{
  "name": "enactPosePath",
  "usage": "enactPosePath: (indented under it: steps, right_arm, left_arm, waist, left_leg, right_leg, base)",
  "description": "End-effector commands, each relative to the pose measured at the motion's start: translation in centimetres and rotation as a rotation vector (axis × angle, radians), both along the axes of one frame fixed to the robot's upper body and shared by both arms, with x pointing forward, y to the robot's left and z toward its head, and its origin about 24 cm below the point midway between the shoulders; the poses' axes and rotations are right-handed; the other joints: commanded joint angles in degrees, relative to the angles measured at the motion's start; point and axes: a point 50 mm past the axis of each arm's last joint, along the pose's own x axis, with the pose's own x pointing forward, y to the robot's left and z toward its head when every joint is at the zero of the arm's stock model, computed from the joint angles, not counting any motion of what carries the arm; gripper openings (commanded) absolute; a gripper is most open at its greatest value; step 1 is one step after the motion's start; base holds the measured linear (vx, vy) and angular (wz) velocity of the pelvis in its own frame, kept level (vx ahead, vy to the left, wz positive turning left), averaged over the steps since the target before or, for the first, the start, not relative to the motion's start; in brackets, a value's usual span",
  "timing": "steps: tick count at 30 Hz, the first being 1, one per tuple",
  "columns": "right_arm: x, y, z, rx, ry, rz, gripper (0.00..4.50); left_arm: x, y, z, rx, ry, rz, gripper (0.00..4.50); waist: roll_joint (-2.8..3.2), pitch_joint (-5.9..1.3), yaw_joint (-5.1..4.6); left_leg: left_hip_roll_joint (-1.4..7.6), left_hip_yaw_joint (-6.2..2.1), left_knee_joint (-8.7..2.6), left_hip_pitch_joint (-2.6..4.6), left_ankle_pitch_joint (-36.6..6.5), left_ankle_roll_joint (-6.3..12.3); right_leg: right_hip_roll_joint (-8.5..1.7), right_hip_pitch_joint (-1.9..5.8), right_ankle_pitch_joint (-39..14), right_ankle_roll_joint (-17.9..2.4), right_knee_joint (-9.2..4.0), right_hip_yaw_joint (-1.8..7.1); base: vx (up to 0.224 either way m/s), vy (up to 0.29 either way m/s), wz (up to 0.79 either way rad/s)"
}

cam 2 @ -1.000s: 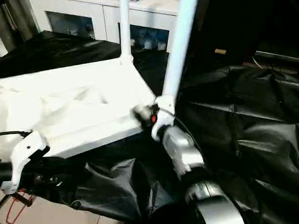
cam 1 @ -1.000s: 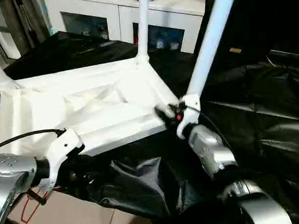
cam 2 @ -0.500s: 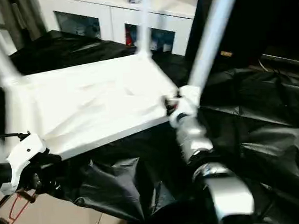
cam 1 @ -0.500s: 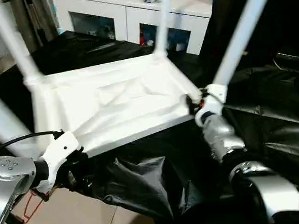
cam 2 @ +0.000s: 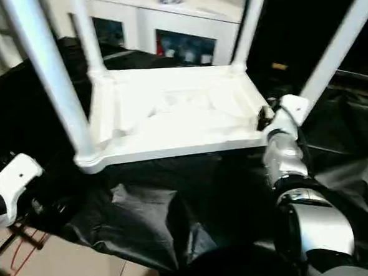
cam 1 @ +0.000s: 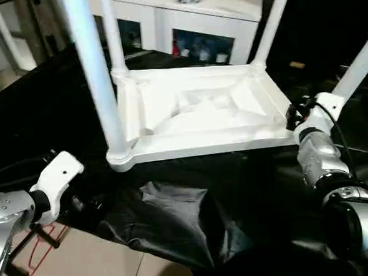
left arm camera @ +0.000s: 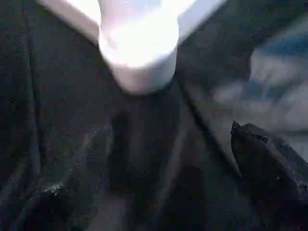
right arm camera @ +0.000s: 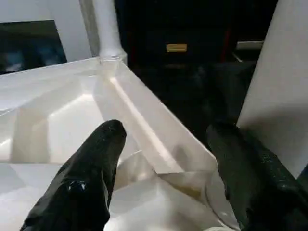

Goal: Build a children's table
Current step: Rotate table base

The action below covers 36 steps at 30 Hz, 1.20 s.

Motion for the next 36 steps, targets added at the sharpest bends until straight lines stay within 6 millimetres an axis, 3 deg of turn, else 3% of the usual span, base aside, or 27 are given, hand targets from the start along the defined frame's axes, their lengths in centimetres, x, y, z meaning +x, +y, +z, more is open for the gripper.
enactPosePath:
  steps: [1,3,6,9,12,16,21,24,31,32,33,34,36]
  right_arm:
    - [-0.2,0.5,-0.5,0.021,-0.011,0.112,3.15]
    - [-0.4,1.0,-0.8,0.029,-0.013,0.178,3.15]
    - [-0.9,1.2,-1.4,0.003,-0.015,0.209,3.15]
    - [-1.6,0.7,-2.0,-0.031,-0.026,0.148,3.15]
    - [-2.9,0.2,-2.7,-0.081,-0.071,0.070,3.15]
    - [-4.5,-0.8,-3.5,-0.027,-0.128,-0.118,3.15]
    - [-5.3,-0.1,-5.4,-0.075,-0.009,-0.104,3.15]
    - [-5.3,0.1,-6.2,-0.156,0.095,-0.091,3.15]
    - [-4.5,1.0,-6.2,-0.145,0.138,0.011,3.15]
    - [-4.2,1.4,-6.0,-0.139,0.133,0.039,3.15]
    - [-3.6,2.0,-5.5,-0.127,0.117,0.097,3.15]
    - [-3.6,2.0,-5.5,-0.127,0.117,0.097,3.15]
    - [-3.1,2.9,-5.2,-0.122,0.109,0.159,3.15]
  left_arm:
    - [1.3,-0.6,1.7,-0.087,-0.159,0.010,4.39]
    - [1.8,-1.0,2.0,-0.120,-0.206,0.009,4.39]
    - [3.1,-2.0,2.4,-0.237,-0.285,0.026,4.39]
    - [3.9,-3.2,2.1,-0.276,-0.287,0.000,4.39]
    - [5.7,-3.9,1.4,-0.281,-0.324,0.035,4.39]
    - [7.3,-4.6,1.4,-0.294,-0.368,0.091,4.39]
    - [8.0,-5.5,2.1,-0.381,-0.407,0.073,4.39]
    - [7.2,-7.4,2.6,-0.549,-0.346,-0.102,4.39]
    - [4.5,-8.5,2.2,-0.631,-0.156,-0.332,4.39]
    - [3.7,-8.6,2.1,-0.643,-0.092,-0.389,4.39]
    - [1.5,-8.7,1.7,-0.665,0.077,-0.507,4.39]
    - [1.5,-8.7,1.7,-0.665,0.077,-0.507,4.39]
    - [0.4,-9.2,1.7,-0.705,0.165,-0.557,4.39]
  waist:
    - [0.53,-3.53,-0.14]
    - [0.79,-3.61,-0.12]
    - [0.69,-3.56,-0.15]
    - [0.95,-3.72,0.08]
    - [0.72,-3.92,0.32]
    - [0.88,-3.93,0.36]
    - [0.66,-3.84,-0.16]
    - [0.76,-3.77,-0.23]
    - [0.91,-3.58,-0.38]
    - [0.73,-3.65,-0.35]
    - [0.36,-3.63,-0.36]
    - [0.47,-3.78,-0.36]
    - [0.51,-3.50,-1.04]
  left_leg:
    - [-0.46,0.81,-3.65,0.09,-12.0,-0.46]
    - [-0.33,0.66,-3.65,0.14,-12.5,-0.26]
    - [-0.31,0.67,-3.57,0.16,-12.0,-0.38]
    - [-0.33,0.73,-3.43,0.39,-10.4,-0.28]
    - [-0.48,0.70,-3.35,0.35,-9.2,0.01]
    - [-0.34,0.55,-3.57,0.56,-10.9,-0.71]
    - [-0.43,0.54,-3.56,0.31,-11.3,-0.54]
    - [-0.48,0.59,-3.58,0.36,-11.6,-1.17]
    - [-0.24,0.76,-3.64,0.53,-11.9,-0.30]
    - [-0.28,0.79,-3.57,0.49,-12.0,-0.54]
    - [-0.26,0.71,-3.68,0.29,-11.7,-0.38]
    - [-0.21,0.59,-3.62,0.16,-11.7,-0.65]
    - [-0.30,0.82,-3.61,0.37,-11.2,-0.36]
  right_leg:
    - [-1.90,3.03,-4.7,-10.7,-3.85,2.15]
    - [-2.01,2.87,-5.6,-10.9,-3.74,2.17]
    - [-1.96,2.88,-6.2,-10.8,-3.81,2.24]
    - [-1.85,2.68,-3.2,-11.2,-3.62,2.25]
    - [-1.80,2.93,-1.2,-10.9,-3.44,2.27]
    - [-1.98,2.85,-2.4,-9.7,-3.56,2.26]
    - [-1.96,2.98,-2.7,-9.6,-3.61,2.17]
    - [-2.04,2.76,-4.2,-9.9,-3.66,2.19]
    - [-1.85,2.60,-2.8,-10.7,-3.46,2.25]
    - [-1.90,2.75,-2.7,-10.7,-3.26,2.28]
    - [-1.97,2.87,-3.1,-10.6,-3.35,2.25]
    - [-2.21,3.01,-3.3,-10.7,-2.88,2.19]
    - [-1.79,2.68,-3.4,-11.1,-3.13,2.27]
  base:
    - [0.000,0.000,0.00]
    - [0.000,0.000,0.00]
    - [0.000,0.000,0.00]
    - [0.000,0.000,0.00]
    - [0.000,0.000,0.00]
    - [0.000,0.000,0.00]
    - [0.000,0.000,0.00]
    - [0.000,0.000,0.00]
    - [0.000,0.000,0.00]
    - [0.000,0.000,0.00]
    - [0.000,0.000,0.00]
    - [0.000,0.000,0.00]
    - [0.000,0.000,0.00]
